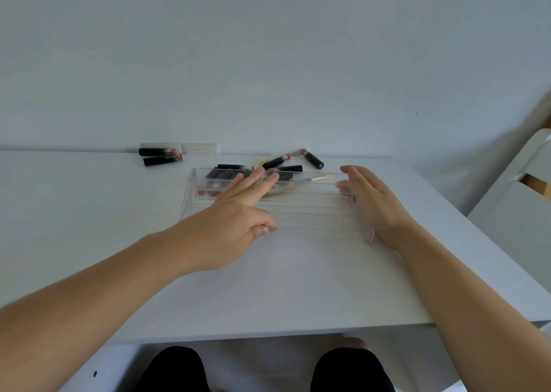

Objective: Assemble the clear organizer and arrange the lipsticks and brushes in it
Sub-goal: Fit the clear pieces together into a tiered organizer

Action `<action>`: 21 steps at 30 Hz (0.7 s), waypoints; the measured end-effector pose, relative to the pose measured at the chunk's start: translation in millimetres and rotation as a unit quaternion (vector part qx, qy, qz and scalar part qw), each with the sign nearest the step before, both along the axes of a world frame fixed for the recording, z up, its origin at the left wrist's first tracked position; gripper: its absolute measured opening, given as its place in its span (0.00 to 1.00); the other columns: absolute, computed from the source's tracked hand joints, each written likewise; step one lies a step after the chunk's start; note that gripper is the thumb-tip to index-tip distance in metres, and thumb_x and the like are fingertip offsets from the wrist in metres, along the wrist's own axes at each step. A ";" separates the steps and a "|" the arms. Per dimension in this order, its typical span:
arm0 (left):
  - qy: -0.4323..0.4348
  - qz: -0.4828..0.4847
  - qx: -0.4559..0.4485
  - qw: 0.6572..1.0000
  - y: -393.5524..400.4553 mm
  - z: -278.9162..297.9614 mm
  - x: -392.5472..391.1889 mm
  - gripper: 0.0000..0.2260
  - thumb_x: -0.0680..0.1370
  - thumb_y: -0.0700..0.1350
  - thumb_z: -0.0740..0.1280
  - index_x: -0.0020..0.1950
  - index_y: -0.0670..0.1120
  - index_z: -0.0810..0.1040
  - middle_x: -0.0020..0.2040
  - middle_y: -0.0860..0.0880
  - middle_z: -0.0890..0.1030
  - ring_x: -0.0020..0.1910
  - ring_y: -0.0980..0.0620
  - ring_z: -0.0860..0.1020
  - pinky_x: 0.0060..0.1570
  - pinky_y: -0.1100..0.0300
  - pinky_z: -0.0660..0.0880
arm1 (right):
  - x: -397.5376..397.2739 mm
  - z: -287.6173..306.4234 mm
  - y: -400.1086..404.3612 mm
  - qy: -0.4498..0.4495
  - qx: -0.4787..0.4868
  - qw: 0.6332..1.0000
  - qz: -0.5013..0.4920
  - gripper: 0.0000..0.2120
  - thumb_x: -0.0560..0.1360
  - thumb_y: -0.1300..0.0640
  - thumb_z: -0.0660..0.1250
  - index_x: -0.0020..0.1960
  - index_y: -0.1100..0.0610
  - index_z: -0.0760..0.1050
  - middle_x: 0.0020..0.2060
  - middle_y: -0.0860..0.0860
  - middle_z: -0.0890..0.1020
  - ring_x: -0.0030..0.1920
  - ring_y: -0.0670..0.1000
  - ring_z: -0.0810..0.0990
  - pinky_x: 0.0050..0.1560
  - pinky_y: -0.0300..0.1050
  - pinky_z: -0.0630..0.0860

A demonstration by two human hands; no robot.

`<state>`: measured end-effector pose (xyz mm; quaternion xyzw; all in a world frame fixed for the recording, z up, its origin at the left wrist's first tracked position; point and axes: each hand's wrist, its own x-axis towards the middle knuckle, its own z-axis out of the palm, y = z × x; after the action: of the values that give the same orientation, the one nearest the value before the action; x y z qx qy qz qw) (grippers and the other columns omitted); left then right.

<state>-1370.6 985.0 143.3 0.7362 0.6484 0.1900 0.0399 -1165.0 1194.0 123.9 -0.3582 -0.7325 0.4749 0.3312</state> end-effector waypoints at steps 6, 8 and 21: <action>-0.008 0.014 -0.018 1.000 -1.2 -7.6 4.4 0.12 0.86 0.43 0.59 0.57 0.47 0.83 0.84 0.51 0.43 0.79 0.60 0.31 0.77 0.60 0.31 | -0.2 -1.0 -0.3 -0.007 0.007 1.000 -0.001 0.21 0.75 0.33 0.58 0.63 0.40 0.76 0.53 0.42 0.84 0.56 0.41 0.81 0.56 0.40 0.72; 0.006 0.016 -0.002 1.000 -1.9 -11.2 5.3 0.12 0.86 0.44 0.59 0.57 0.47 0.83 0.84 0.50 0.43 0.79 0.59 0.31 0.77 0.58 0.31 | -0.5 -1.1 -0.7 -0.008 0.006 1.000 -0.001 0.20 0.73 0.32 0.59 0.61 0.37 0.76 0.53 0.42 0.84 0.57 0.41 0.81 0.58 0.41 0.72; -0.004 0.079 0.147 0.986 -20.3 2.4 -23.3 0.21 0.82 0.56 0.62 0.72 0.50 0.76 0.81 0.50 0.64 0.81 0.55 0.56 0.78 0.60 0.46 | -1.0 -3.0 0.9 -0.049 0.020 0.999 -0.007 0.21 0.69 0.29 0.60 0.61 0.30 0.72 0.60 0.44 0.81 0.65 0.46 0.76 0.71 0.55 0.69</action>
<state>-1393.9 964.7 145.7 0.6795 0.6695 0.2889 -0.0813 -1166.0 1194.9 121.0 -0.3794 -0.7543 0.4402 0.3055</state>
